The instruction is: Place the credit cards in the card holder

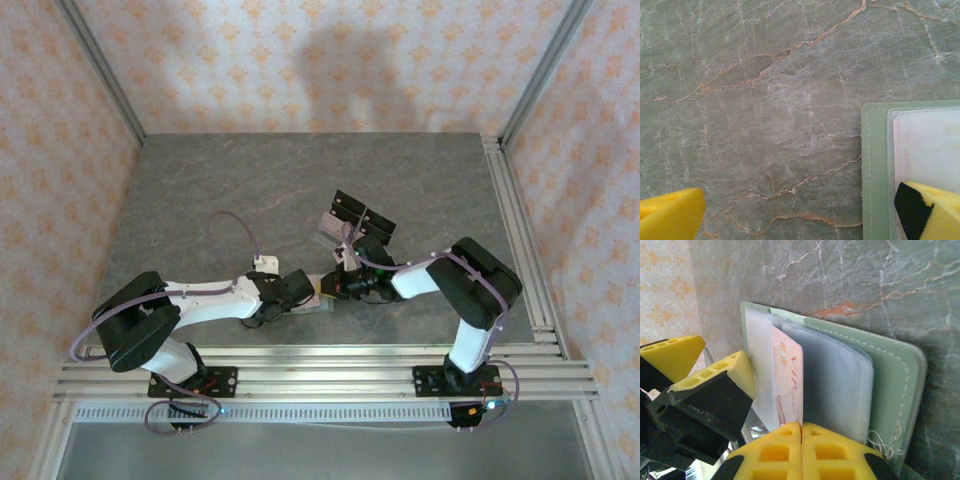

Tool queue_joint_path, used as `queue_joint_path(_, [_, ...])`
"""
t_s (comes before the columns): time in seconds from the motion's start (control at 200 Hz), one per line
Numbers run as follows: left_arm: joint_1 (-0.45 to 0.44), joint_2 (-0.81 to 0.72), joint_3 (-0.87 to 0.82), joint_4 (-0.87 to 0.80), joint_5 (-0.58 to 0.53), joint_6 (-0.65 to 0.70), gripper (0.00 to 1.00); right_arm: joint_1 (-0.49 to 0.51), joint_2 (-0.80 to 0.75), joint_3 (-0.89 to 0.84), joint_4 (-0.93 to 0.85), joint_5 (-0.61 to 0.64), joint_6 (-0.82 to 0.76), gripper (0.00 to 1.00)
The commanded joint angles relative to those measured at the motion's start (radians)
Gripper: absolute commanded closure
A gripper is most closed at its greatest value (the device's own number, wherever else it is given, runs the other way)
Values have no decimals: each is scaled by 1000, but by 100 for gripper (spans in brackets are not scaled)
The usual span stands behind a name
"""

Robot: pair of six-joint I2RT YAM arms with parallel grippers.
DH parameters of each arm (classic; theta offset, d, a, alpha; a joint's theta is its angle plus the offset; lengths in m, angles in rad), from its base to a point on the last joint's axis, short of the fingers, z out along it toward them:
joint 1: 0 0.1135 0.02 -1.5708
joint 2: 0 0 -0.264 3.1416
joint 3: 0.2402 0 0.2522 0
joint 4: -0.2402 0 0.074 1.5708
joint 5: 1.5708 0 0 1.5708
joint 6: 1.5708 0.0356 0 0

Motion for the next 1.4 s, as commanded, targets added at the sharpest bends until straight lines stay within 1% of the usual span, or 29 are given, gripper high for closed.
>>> queue_joint_path(0.0, [5,-7,-29,-19,-7,-19,0,10,21,22,22,-17,3,100])
queue_joint_path(0.52, [3,-7,-36,-13,-8,-22,0,21,34,60,-21,-26,-13,100])
queue_joint_path(0.741, [3,-9,-41,-15,-6,-24,0,19,25,51,-42,14,-34,100])
queue_joint_path(0.901, [4,-15,-43,-20,-8,-24,0,-6,8,28,-36,33,-32,100])
queue_joint_path(1.191, [2,-17,-46,-16,-8,-26,0,-15,9,36,-47,11,-36,100])
queue_joint_path(1.391, [0,-15,-43,-18,-9,-26,0,1,15,51,-70,-10,-49,100])
